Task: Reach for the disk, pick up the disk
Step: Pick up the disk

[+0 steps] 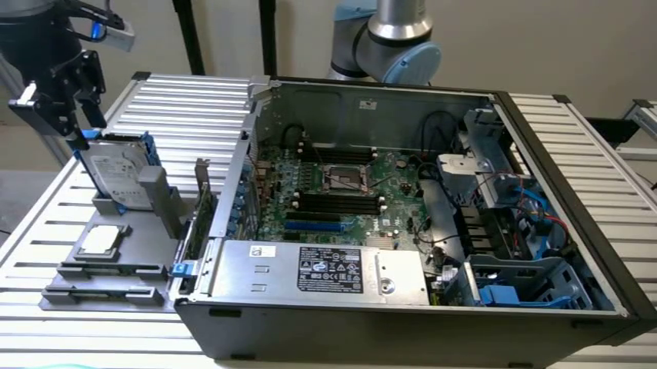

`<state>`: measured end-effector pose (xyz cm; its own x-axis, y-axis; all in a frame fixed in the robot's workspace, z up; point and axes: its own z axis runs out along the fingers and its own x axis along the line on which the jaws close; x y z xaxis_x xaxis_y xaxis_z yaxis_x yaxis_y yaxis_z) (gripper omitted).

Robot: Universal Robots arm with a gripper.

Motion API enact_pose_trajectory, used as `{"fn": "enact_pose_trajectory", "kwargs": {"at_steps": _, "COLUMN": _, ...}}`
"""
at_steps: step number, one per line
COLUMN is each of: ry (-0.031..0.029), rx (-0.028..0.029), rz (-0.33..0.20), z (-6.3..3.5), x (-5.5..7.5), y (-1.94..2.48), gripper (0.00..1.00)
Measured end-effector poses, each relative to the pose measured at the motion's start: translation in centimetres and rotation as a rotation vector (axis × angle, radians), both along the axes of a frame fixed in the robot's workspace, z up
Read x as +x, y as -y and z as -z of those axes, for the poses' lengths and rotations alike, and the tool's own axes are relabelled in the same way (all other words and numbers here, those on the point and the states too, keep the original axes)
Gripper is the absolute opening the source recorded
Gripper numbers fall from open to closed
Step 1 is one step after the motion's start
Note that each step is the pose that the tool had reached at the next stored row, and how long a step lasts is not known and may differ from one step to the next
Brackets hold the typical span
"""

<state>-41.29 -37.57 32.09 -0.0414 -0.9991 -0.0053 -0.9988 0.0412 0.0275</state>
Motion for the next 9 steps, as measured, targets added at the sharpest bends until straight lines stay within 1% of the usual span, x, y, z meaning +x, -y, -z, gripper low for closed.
{"fn": "enact_pose_trajectory", "kwargs": {"at_steps": 5, "ry": 0.0000, "rx": 0.0001, "rz": -0.005, "z": 0.92, "x": 0.0, "y": -0.03, "gripper": 0.56}}
{"fn": "enact_pose_trajectory", "kwargs": {"at_steps": 9, "ry": 0.0002, "rx": 0.0001, "rz": -0.034, "z": 1.36, "x": -0.1, "y": -0.07, "gripper": 0.56}}
